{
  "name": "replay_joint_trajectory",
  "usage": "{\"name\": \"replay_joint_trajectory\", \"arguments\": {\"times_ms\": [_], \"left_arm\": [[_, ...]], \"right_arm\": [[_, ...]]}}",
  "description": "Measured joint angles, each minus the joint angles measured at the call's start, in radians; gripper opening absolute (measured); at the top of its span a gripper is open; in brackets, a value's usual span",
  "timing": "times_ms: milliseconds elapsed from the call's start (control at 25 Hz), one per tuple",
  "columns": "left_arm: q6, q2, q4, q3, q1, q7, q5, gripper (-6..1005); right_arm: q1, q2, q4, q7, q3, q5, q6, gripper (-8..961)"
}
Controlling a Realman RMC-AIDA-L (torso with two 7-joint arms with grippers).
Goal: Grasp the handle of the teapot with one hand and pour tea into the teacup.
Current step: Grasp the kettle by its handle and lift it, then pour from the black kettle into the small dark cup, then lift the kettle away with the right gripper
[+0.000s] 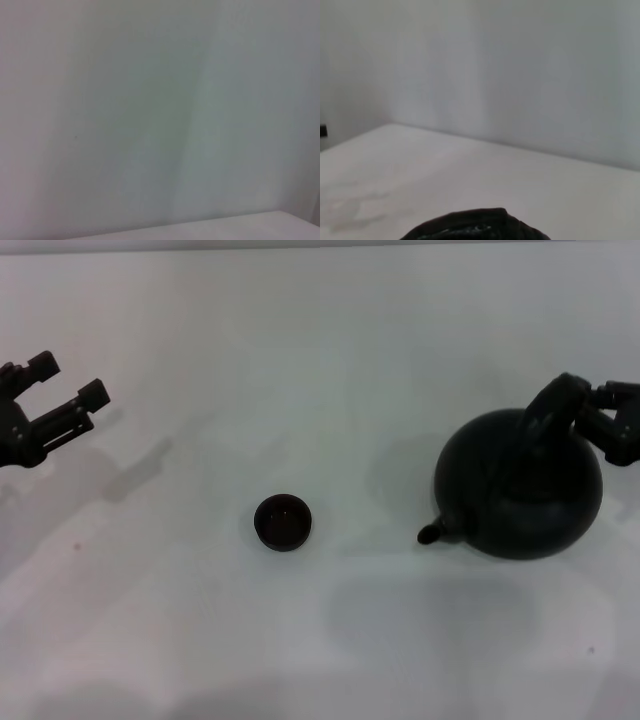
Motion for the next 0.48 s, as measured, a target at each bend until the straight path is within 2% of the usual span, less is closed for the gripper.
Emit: {"name": "replay_joint_trajectory", "arguments": {"times_ms": [240,480], "left_arm": [[0.019,0.000,-0.035,-0.014,-0.004,0.028,-0.004,850],[0.022,0.001,-0.107,-0.069,-0.013,0.077,-0.005,850]], "right_arm": [[-0.001,0.005,-0.014,-0.014,-0.015,0.060,0.001,174],[-0.005,0.007,-0.033,-0.098,-0.101,0.180,0.057,164]]}}
